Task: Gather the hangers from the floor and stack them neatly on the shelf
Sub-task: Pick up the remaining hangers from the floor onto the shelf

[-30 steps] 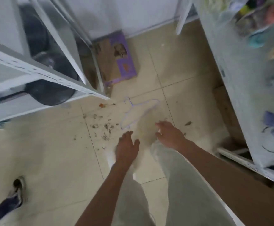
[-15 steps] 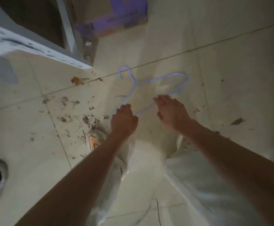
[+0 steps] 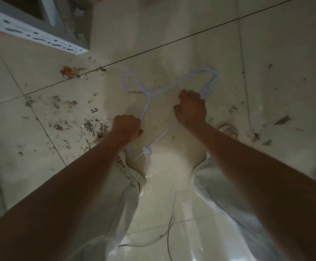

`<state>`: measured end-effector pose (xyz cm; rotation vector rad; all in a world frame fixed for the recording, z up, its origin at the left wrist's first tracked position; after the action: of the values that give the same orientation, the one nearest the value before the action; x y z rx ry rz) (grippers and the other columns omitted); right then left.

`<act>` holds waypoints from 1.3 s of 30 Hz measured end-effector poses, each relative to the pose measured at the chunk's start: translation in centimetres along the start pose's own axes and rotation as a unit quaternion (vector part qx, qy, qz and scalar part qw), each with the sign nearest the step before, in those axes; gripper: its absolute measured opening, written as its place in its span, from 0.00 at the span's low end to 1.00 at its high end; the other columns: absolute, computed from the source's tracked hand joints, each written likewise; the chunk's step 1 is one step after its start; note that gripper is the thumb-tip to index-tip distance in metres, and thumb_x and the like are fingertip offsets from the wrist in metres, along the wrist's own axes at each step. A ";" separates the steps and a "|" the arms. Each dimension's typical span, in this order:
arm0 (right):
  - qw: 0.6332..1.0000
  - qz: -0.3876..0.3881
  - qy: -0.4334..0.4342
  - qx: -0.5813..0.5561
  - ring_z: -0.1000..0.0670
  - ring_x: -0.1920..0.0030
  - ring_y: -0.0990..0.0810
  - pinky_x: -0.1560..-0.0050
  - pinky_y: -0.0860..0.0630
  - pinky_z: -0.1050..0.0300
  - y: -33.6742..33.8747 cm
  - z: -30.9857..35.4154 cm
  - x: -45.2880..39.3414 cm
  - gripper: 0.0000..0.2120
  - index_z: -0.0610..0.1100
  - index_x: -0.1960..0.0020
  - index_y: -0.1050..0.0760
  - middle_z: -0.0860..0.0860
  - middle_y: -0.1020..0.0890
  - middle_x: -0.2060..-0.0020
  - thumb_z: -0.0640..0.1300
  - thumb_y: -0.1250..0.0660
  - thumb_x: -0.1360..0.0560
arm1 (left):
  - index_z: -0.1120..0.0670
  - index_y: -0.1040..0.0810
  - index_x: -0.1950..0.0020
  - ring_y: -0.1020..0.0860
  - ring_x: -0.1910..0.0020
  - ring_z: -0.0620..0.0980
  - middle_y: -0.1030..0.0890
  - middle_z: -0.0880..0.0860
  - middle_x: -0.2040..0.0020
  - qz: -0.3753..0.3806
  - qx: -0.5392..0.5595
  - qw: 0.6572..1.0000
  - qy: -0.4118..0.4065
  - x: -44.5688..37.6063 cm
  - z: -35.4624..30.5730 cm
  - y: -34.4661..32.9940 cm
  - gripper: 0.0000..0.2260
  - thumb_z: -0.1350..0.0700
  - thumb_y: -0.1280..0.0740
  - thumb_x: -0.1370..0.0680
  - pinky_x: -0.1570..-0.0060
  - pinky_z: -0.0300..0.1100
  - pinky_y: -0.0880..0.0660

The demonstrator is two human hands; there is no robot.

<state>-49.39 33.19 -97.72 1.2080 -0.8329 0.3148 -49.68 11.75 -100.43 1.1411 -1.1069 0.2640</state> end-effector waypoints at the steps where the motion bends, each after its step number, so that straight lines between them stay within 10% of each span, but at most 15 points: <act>1: 0.997 0.003 -0.049 -0.054 0.39 0.34 0.26 0.36 0.29 0.45 -0.3 -0.4 1.6 0.18 0.42 0.34 0.28 0.41 0.23 0.38 0.47 0.37 0.22 | 0.54 0.19 0.41 0.17 0.46 0.58 0.17 0.57 0.46 0.014 0.006 1.000 -0.005 0.7 -0.4 0.5 0.20 0.42 0.37 0.23 0.50 0.47 0.24; 7: 0.847 0.138 -0.288 -0.425 0.39 0.42 0.19 0.43 0.23 0.49 -3.2 -2.9 10.9 0.16 0.39 0.37 0.25 0.40 0.19 0.43 0.49 0.41 0.17 | 0.55 0.21 0.62 0.18 0.52 0.59 0.20 0.55 0.63 0.041 0.162 0.981 -0.101 6.7 -4.9 6.3 0.21 0.40 0.42 0.25 0.58 0.45 0.30; 10: 0.644 0.200 -0.313 -0.669 0.47 0.59 0.18 0.57 0.25 0.56 -1.0 0.3 15.4 0.23 0.44 0.51 0.21 0.45 0.16 0.57 0.57 0.48 0.14 | 0.55 0.28 0.70 0.18 0.61 0.59 0.25 0.51 0.74 0.031 0.207 0.965 -0.160 11.5 -7.3 11.3 0.21 0.40 0.47 0.28 0.64 0.44 0.31; 14: 0.289 0.116 -0.311 -0.898 0.41 0.55 0.15 0.53 0.21 0.51 5.9 2.1 20.0 0.31 0.39 0.48 0.22 0.41 0.14 0.54 0.60 0.55 0.14 | 0.48 0.24 0.61 0.15 0.63 0.51 0.14 0.50 0.66 0.064 0.297 0.941 -0.151 18.5 -8.0 16.1 0.19 0.41 0.47 0.19 0.53 0.47 0.20; 16: 0.207 0.061 -0.312 -0.925 0.40 0.52 0.15 0.50 0.21 0.48 10.9 1.7 22.5 0.29 0.39 0.47 0.22 0.41 0.15 0.55 0.60 0.51 0.14 | 0.49 0.30 0.61 0.18 0.70 0.49 0.18 0.49 0.70 0.076 0.307 0.937 -0.145 21.5 -8.5 19.0 0.17 0.44 0.45 0.15 0.56 0.49 0.19; 27: 0.191 -0.125 -0.135 -0.964 0.47 0.62 0.11 0.58 0.15 0.56 44.4 -0.8 40.9 0.17 0.43 0.55 0.24 0.47 0.13 0.65 0.52 0.40 0.14 | 0.50 0.29 0.74 0.32 0.77 0.44 0.31 0.47 0.79 -0.004 0.415 0.896 -0.157 41.3 -6.7 47.0 0.28 0.30 0.46 0.25 0.67 0.41 0.35; 39: 0.318 -0.197 -0.057 -0.926 0.42 0.43 0.13 0.53 0.16 0.57 52.7 -4.7 64.3 0.19 0.41 0.44 0.16 0.38 0.14 0.43 0.56 0.34 0.19 | 0.50 0.33 0.70 0.35 0.74 0.44 0.33 0.47 0.75 -0.107 0.355 0.871 -0.322 58.4 -15.2 58.6 0.22 0.40 0.42 0.20 0.69 0.41 0.37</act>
<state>-37.20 43.02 -15.94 -0.9189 -0.4070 -1.0513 -52.20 30.64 -18.49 2.1025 -1.5006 0.1075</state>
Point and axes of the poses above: each hand's wrist, its own x-axis away from the middle knuckle, its own y-axis out of the back of the hand, z = x × y, the point moved 7 cm from there along -x, towards the middle knuckle
